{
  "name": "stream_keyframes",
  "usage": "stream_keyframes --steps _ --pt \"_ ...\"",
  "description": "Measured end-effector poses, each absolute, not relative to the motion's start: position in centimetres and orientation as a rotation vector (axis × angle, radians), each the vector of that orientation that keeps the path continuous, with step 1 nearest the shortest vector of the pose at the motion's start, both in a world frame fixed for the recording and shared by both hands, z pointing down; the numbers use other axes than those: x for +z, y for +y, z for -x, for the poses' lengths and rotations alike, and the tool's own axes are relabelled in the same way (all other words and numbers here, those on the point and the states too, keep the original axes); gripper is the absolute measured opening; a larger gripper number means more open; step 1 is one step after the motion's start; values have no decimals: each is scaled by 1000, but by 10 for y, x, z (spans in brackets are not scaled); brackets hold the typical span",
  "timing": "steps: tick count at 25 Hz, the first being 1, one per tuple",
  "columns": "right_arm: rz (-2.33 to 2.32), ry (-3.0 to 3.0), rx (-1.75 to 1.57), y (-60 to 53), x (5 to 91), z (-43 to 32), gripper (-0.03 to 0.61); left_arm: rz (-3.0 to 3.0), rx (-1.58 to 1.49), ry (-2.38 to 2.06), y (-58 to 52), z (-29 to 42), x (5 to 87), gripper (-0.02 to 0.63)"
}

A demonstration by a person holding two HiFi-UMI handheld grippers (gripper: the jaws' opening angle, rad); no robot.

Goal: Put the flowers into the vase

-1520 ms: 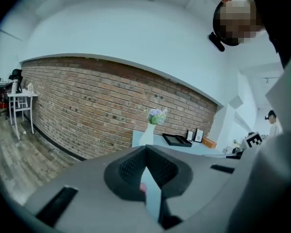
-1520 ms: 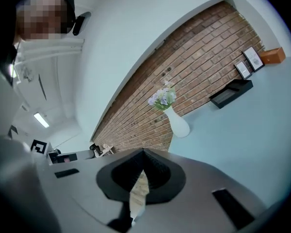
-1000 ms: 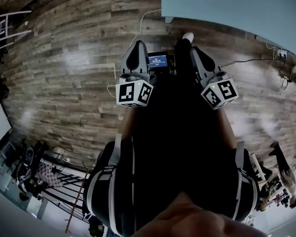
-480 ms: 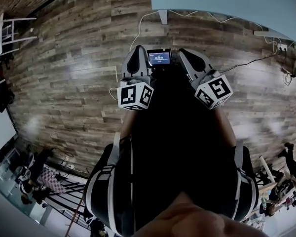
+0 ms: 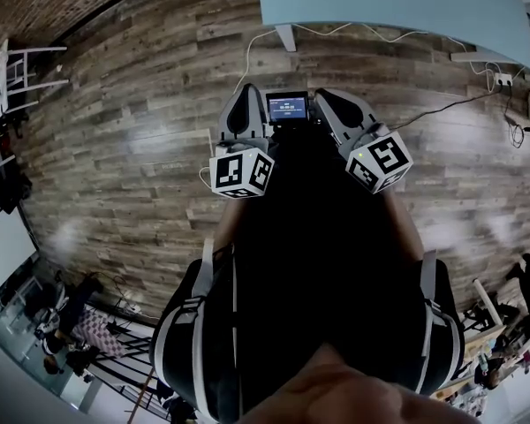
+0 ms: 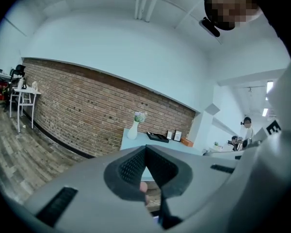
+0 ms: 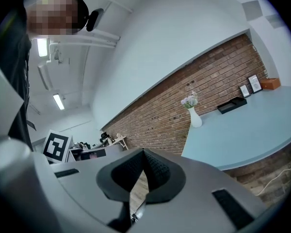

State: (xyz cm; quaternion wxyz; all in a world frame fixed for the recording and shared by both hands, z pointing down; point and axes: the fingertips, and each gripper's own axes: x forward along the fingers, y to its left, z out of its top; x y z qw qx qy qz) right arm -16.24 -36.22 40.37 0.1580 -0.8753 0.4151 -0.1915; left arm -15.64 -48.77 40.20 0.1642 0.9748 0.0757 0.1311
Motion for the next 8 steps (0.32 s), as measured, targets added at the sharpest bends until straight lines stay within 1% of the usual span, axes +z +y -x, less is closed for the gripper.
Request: stream_keyframes --steps 8 --pt "2523 1159 -577 -374 412 141 17 -2753 366 231 -507 134 407 46"
